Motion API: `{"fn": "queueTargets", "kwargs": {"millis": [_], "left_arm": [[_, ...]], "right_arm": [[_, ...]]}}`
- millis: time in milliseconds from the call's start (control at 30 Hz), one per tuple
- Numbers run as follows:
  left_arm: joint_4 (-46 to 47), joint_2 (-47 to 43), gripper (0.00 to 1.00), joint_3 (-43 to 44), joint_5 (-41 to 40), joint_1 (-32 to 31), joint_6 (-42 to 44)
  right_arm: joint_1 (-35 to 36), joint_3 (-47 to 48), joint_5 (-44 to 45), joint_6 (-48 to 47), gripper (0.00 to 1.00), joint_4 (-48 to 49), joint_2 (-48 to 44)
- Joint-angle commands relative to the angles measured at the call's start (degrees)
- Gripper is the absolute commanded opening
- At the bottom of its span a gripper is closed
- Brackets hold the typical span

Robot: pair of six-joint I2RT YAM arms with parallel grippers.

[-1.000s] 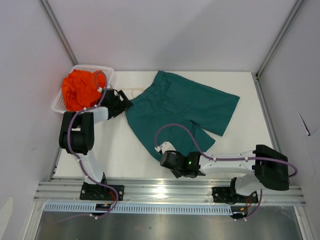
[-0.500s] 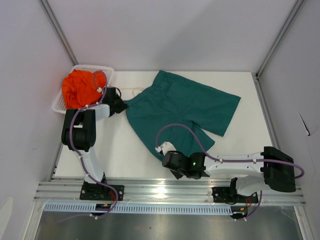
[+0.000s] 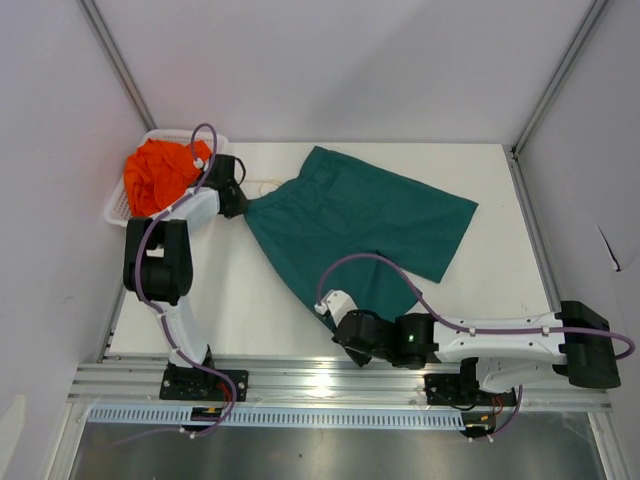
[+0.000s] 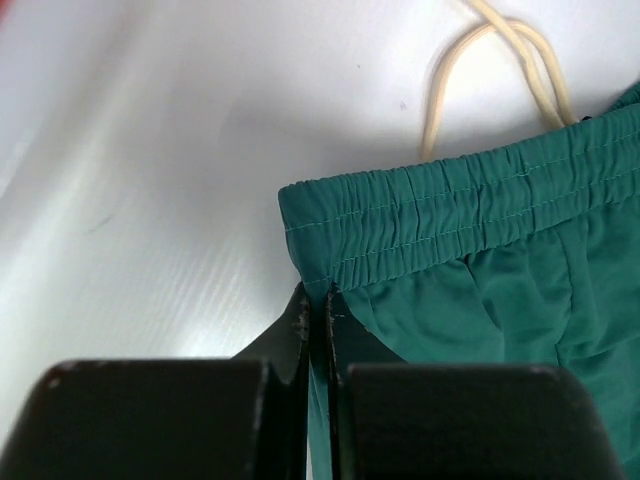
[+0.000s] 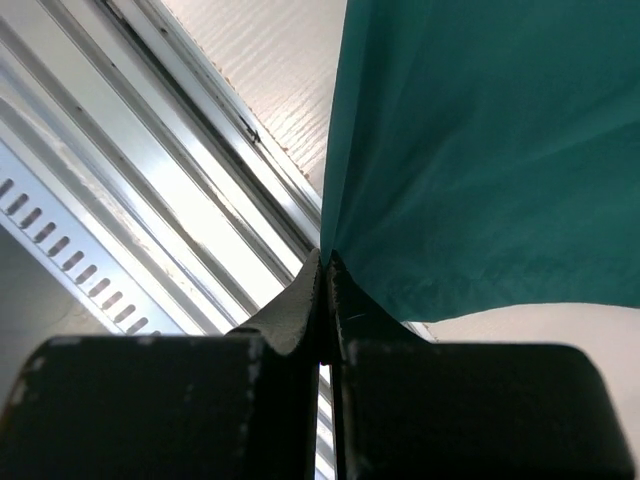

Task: Fold and stack the shorts
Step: Flatten the shorts out

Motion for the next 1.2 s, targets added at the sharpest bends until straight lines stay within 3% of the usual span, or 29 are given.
{"fn": "queueTargets", "kwargs": {"millis": [0, 100, 200, 233, 333, 433, 833, 1000, 1167], "left_arm": [[-7.3, -2.8, 0.01, 5.5, -7.5, -0.3, 4.9], [-9.2, -3.2, 0.05, 6.6, -10.3, -1.2, 6.0], [-12.1, -2.1, 0.16, 9.3, -12.6, -1.9, 6.9], [-13.1, -1.5, 0.34, 10.6, -13.0, -2.1, 6.9], [-14.9, 0.0, 0.66, 11.7, -11.9, -2.1, 6.9], [-13.0, -1.4, 0.78, 9.3, -10.3, -2.0, 6.4], [2.2, -16.5, 0.8, -10.7, -2.7, -1.9, 1.8], [6.4, -17.1, 0.79, -16.5, -2.6, -1.6, 0.4], [12.6, -13.8, 0.73, -20.1, 4.7, 1.4, -3.3]], "right_arm": [[-0.7, -0.3, 0.1, 1.3, 0.0, -2.1, -3.8], [-2.3, -0.9, -0.7, 1.9, 0.0, -2.7, -5.5], [-3.6, -1.8, -1.7, 2.0, 0.0, -2.9, -6.0], [-3.6, -1.9, -1.8, 1.9, 0.0, -2.9, -5.7], [-3.6, -2.5, -2.3, 2.4, 0.0, -2.2, -5.2], [-4.3, -2.8, -2.1, 3.3, 0.0, -1.6, -5.2], [-19.0, -2.7, -4.7, 4.5, 0.0, -3.1, -7.8], [-19.5, -4.4, -5.1, 4.9, 0.0, -3.3, -8.8], [-19.6, -5.5, -6.1, 5.7, 0.0, -2.0, -9.7]]}}
